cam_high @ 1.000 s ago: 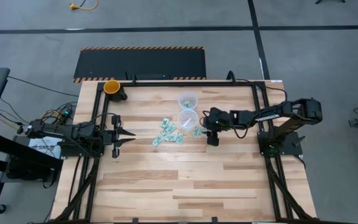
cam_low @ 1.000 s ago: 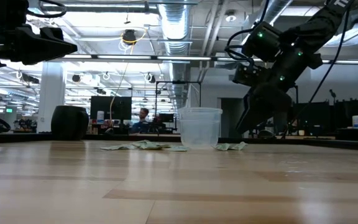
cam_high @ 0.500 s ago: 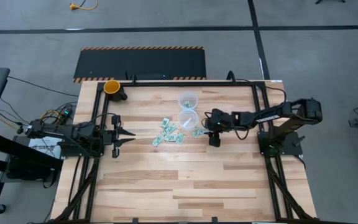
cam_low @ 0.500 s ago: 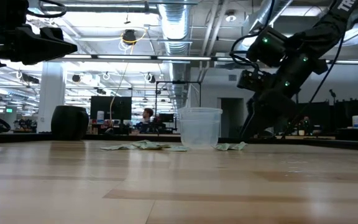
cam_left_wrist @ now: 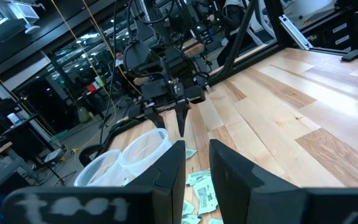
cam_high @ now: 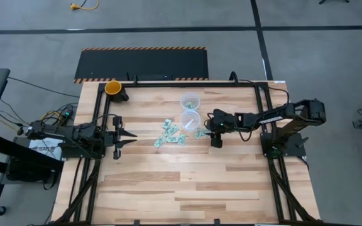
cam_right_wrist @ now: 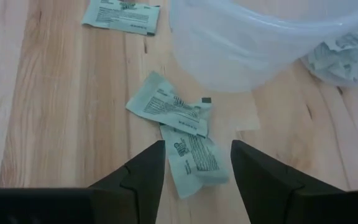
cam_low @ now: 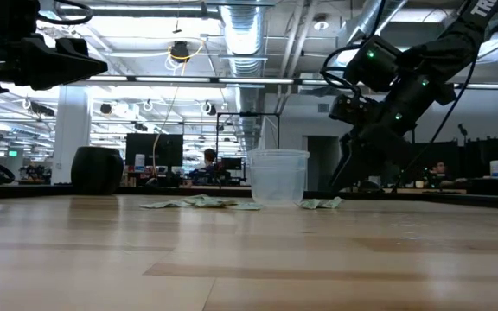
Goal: Pick and place items into bin
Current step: Put the green stevia packet into the top transparent bin
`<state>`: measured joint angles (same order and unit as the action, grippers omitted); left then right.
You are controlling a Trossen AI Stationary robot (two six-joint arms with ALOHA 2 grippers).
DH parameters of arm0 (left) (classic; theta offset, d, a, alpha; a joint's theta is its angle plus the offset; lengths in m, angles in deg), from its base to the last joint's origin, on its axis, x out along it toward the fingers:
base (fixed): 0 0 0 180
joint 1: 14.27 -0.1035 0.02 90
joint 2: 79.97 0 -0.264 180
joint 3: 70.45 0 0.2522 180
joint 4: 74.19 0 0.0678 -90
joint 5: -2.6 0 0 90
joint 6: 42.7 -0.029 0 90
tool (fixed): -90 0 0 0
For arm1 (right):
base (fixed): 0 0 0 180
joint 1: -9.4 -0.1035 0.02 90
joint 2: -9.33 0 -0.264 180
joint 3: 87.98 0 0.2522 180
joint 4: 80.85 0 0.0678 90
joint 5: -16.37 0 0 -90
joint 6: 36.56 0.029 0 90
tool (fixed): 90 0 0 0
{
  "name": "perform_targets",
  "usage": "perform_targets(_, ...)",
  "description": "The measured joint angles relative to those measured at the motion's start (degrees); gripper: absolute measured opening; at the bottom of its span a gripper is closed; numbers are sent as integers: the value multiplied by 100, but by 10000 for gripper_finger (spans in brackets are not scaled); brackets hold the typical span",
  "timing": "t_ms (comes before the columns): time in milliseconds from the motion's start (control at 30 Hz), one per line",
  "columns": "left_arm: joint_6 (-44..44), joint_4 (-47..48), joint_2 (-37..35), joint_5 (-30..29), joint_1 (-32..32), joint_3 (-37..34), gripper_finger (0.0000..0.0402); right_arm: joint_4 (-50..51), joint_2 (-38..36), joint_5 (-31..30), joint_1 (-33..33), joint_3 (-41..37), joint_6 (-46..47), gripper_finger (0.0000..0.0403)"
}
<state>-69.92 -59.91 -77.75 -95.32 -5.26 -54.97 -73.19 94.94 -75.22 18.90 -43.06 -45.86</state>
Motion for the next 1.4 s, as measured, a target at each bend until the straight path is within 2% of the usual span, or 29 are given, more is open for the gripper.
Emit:
perform_targets(1000,1,0,0,2,0,2,62,-39,0,180,239,1,-406,164)
perform_targets(1200,2,0,0,0,0,1,62,-65,0,463,298,2,-252,164)
perform_targets(1400,0,2,-1,1,0,1,62,-65,0,473,239,2,-197,164)
